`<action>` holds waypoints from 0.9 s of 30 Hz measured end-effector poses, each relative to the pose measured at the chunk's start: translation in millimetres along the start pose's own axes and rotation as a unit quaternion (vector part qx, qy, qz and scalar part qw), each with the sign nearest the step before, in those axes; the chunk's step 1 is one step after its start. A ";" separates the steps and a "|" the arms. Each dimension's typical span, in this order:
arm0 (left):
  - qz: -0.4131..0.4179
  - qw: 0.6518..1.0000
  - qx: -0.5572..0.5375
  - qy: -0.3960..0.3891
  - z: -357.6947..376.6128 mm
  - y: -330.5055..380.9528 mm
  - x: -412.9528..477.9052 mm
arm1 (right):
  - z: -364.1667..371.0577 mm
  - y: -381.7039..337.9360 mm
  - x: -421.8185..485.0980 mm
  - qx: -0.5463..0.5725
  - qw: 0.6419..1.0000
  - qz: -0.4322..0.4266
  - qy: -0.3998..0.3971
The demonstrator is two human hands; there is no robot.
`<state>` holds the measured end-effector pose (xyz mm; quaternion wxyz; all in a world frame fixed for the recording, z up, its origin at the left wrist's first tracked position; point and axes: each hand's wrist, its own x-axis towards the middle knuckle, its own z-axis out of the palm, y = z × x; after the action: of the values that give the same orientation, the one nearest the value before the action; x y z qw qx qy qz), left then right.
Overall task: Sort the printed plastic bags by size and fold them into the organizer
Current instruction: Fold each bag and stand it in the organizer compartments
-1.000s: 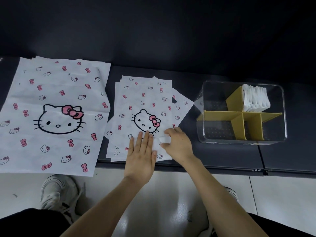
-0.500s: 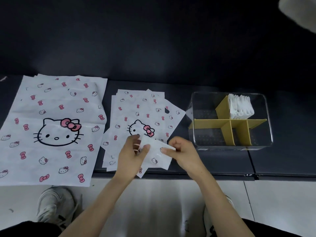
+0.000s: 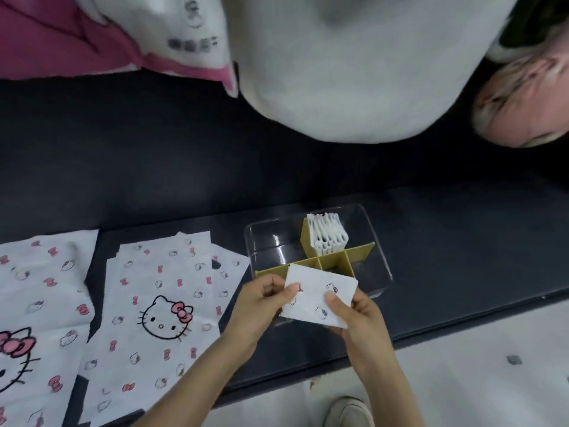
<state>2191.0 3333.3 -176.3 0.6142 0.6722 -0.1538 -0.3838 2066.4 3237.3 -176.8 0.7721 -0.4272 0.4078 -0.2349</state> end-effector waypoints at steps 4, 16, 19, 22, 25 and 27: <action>0.137 0.963 0.230 0.006 40.9 6.5 41.9 | -37.4 -34.3 26.9 -0.037 0.973 -0.099 0.205; 0.403 0.622 0.662 -0.110 56.8 7.5 149.3 | -41.2 -61.1 117.3 -0.331 0.892 -0.221 0.212; 0.399 0.624 0.665 -0.097 39.8 -5.4 145.9 | -31.9 -57.0 128.2 -0.405 0.867 -0.238 0.169; 0.424 0.630 0.644 -0.090 35.6 -9.4 143.5 | -23.8 -53.2 134.8 -0.470 0.845 -0.229 0.114; 0.431 0.634 0.636 -0.086 34.5 -14.5 142.6 | -14.0 -56.3 144.3 -0.540 0.811 -0.204 0.093; 0.433 0.632 0.637 -0.081 33.0 -18.3 143.1 | -7.1 -59.5 152.9 -0.584 0.787 -0.182 0.078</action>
<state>2257.1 3216.5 -238.7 0.1138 0.7185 -0.6828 0.0672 2144.8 3094.0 -193.8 0.2836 -0.8431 0.4407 -0.1204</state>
